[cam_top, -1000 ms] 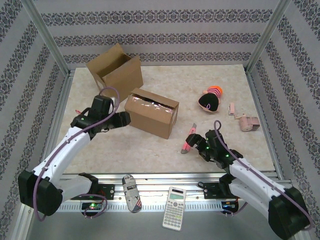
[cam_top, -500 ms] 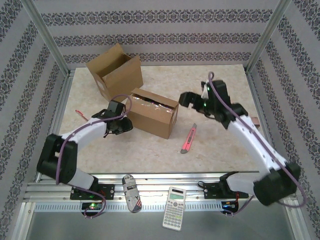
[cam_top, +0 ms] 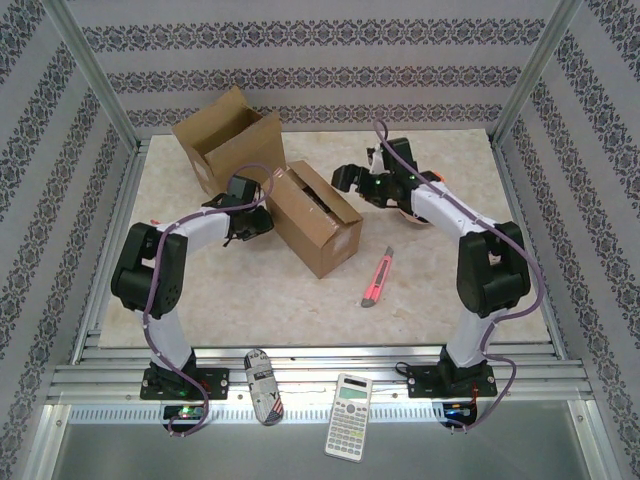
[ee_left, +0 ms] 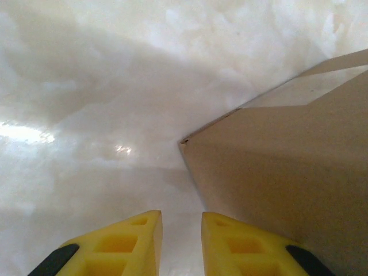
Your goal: Unpack the express box
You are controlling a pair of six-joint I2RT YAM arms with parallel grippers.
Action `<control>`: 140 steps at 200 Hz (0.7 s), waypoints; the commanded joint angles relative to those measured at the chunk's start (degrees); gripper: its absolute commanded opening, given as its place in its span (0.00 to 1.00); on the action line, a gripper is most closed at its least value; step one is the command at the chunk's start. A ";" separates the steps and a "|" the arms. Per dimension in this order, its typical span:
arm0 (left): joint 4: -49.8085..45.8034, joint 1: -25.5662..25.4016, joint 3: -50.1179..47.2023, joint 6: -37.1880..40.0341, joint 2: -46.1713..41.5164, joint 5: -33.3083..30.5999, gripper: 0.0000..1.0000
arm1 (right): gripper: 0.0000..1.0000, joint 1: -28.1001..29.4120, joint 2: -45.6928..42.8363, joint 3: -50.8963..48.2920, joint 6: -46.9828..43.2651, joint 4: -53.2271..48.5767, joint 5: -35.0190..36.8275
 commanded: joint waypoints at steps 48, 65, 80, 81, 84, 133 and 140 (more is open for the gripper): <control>-10.74 0.70 0.67 2.67 -9.12 -6.49 0.31 | 0.98 4.57 -9.89 -13.10 11.26 11.36 2.67; -17.44 0.72 0.54 3.96 -13.55 -9.76 0.42 | 0.98 4.73 -11.47 -13.20 10.31 9.51 3.95; -22.24 0.68 0.76 4.85 -17.84 -10.84 0.56 | 0.98 5.20 -12.74 -12.42 8.34 6.88 5.15; -22.51 0.71 0.82 4.88 -18.03 -10.86 0.57 | 0.98 5.23 -12.81 -12.35 8.18 6.65 5.24; -23.34 0.73 0.96 5.00 -19.09 -10.84 0.61 | 0.98 5.41 -13.11 -12.13 7.73 6.13 5.62; -28.91 -2.02 8.76 6.22 -27.26 -1.78 1.00 | 0.98 7.34 -13.98 -10.48 3.70 1.45 8.30; -29.10 -2.86 10.43 6.29 -26.67 -0.55 1.00 | 0.98 7.29 -13.33 -10.51 3.72 1.76 8.01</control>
